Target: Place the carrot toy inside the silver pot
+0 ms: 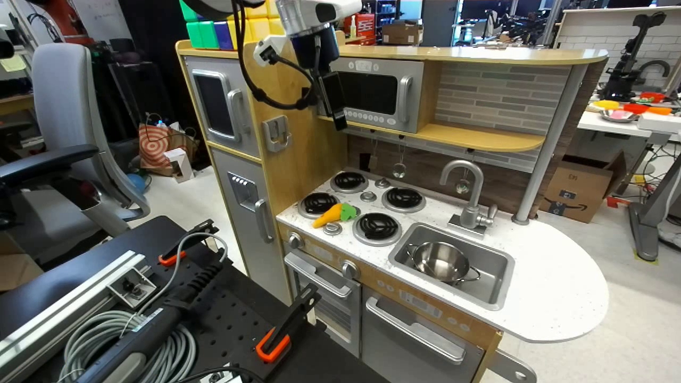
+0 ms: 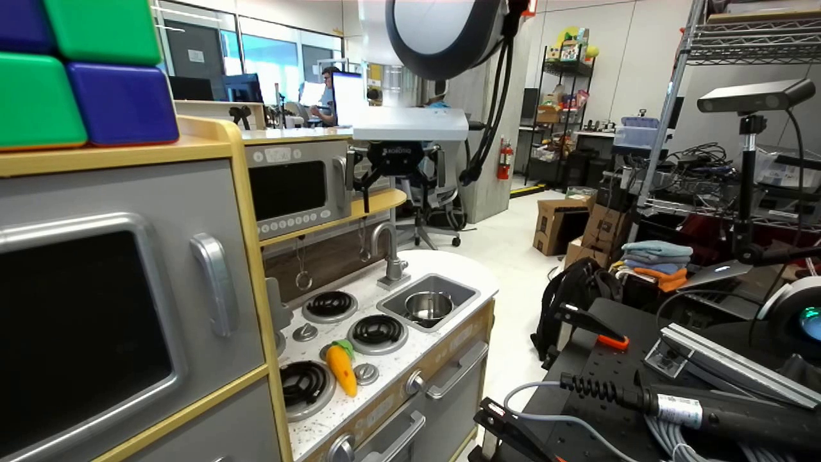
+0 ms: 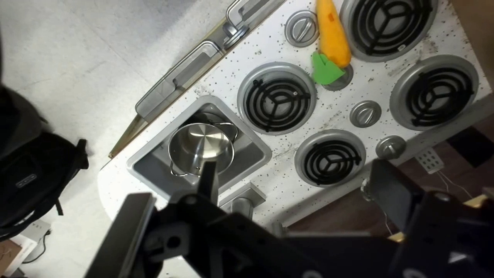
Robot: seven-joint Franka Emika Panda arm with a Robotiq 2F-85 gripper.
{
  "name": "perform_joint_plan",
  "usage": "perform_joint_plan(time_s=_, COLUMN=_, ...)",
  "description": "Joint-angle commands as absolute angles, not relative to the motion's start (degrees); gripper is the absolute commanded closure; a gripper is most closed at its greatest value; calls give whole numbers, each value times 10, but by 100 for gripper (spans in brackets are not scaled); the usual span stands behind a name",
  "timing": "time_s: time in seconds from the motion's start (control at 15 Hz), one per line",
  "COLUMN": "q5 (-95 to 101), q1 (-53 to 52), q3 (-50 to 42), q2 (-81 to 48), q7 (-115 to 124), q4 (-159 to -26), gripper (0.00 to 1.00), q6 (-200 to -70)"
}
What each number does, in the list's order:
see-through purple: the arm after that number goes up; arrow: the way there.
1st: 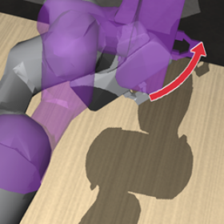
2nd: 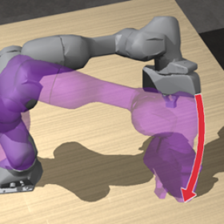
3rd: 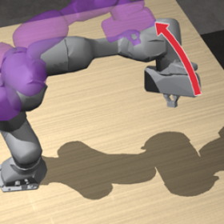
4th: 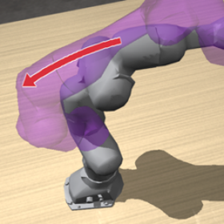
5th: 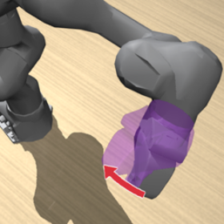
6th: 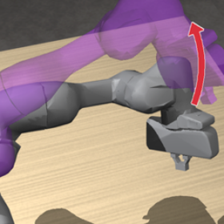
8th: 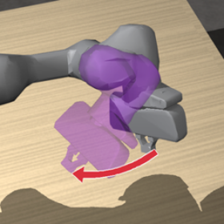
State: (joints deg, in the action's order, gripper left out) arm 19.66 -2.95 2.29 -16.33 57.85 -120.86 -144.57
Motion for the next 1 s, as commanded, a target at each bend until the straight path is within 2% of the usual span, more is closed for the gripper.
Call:
perform_joint_plan(time_s=0.0, q5=185, q1=-52, q3=-2, q2=-162, q7=570, q4=-1209, gripper=0, q6=-1447)
perform_joint_plan(time_s=0.2, q5=228, q1=-63, q3=-15, q2=-180, q7=550, q4=-1200, gripper=0, q6=-1426)
perform_joint_plan(time_s=0.6, q5=276, q1=-99, q3=-34, q2=-304, q7=447, q4=-1123, gripper=0, q6=-1381)
perform_joint_plan(time_s=0.93, q5=225, q1=-128, q3=-57, q2=-433, q7=521, q4=-1072, gripper=0, q6=-1485)
